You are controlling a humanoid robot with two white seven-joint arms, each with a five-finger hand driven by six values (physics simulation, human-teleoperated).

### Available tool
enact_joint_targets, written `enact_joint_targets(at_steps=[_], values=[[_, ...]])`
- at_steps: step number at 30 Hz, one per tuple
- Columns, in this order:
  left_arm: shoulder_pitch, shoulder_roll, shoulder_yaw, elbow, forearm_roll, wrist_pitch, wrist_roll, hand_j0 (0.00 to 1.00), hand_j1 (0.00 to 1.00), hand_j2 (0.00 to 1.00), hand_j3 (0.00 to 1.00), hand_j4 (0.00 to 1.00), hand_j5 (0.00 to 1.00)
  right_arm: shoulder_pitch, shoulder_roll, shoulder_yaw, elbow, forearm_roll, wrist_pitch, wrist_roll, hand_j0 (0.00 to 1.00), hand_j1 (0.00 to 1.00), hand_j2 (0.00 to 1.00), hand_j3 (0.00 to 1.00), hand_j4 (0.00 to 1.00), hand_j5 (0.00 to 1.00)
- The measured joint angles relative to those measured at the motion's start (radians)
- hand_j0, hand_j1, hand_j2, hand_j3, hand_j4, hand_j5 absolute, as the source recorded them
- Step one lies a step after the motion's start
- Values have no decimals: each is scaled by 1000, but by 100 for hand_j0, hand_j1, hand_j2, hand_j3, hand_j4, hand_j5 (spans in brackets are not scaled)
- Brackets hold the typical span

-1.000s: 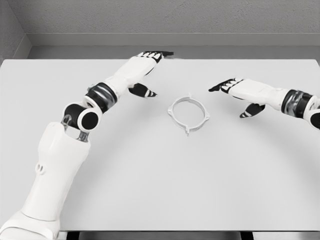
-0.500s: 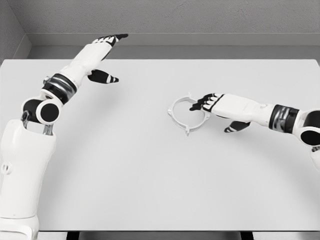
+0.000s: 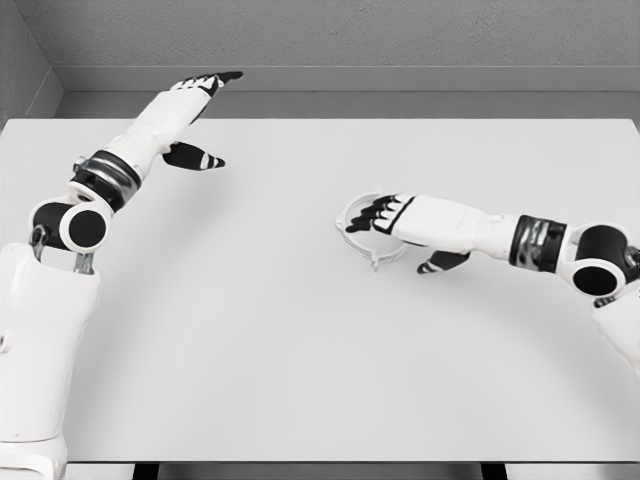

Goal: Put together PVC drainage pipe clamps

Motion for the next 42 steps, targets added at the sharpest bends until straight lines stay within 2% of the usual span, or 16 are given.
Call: enact_joint_targets(at_steps=[7,15,21,42], values=[[0,1,6,0,0,0,0,100,100,100,100,100,100,-5,48,7,10,-4,2,0,100,100,100,100,100,100],[8,1,5,-1,-1,0,0,100,100,100,100,100,100,-25,95,15,110,3,2,0,100,100,100,100,100,100],[8,0,5,-4,0,0,0,100,100,100,100,100,100,-45,123,25,155,6,9,0,100,100,100,100,100,100],[11,-1,3,-5,-1,0,0,100,100,100,100,100,100,-71,149,35,218,8,17,0,100,100,100,100,100,100]])
